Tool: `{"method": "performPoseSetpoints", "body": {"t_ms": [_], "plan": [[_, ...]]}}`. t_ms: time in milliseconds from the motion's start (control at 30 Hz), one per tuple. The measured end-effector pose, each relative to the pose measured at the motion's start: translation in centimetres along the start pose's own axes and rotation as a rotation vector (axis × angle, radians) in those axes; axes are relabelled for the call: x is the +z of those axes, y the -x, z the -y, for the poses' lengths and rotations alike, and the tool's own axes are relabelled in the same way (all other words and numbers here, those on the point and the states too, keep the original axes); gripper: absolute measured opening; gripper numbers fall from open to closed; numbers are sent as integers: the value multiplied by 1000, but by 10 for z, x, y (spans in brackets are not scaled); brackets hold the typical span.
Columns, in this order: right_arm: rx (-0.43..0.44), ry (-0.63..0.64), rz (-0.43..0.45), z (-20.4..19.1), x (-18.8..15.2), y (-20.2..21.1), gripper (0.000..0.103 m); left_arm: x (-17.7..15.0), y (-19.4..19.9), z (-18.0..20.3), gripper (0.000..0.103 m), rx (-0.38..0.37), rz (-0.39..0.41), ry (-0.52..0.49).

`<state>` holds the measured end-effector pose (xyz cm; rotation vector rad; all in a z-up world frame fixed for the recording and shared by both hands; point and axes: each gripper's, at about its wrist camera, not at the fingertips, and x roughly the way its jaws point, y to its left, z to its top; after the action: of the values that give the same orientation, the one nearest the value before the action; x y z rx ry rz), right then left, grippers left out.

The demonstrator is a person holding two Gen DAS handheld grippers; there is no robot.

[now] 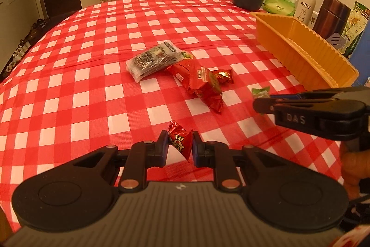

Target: Organize snacks

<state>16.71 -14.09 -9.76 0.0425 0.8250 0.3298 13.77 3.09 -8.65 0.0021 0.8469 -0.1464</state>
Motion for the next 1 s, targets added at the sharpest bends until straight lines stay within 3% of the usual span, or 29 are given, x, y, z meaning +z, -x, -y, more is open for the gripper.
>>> {"method": "performPoseSetpoints", "body": {"t_ms": [533,1000], "plan": [[-7,-28,52,0,-18,84,22,-9,59,31,18,18,35,7],[-11,-34,105,4,-24,130,22,-10,92,50,18,10,73,1]]}}
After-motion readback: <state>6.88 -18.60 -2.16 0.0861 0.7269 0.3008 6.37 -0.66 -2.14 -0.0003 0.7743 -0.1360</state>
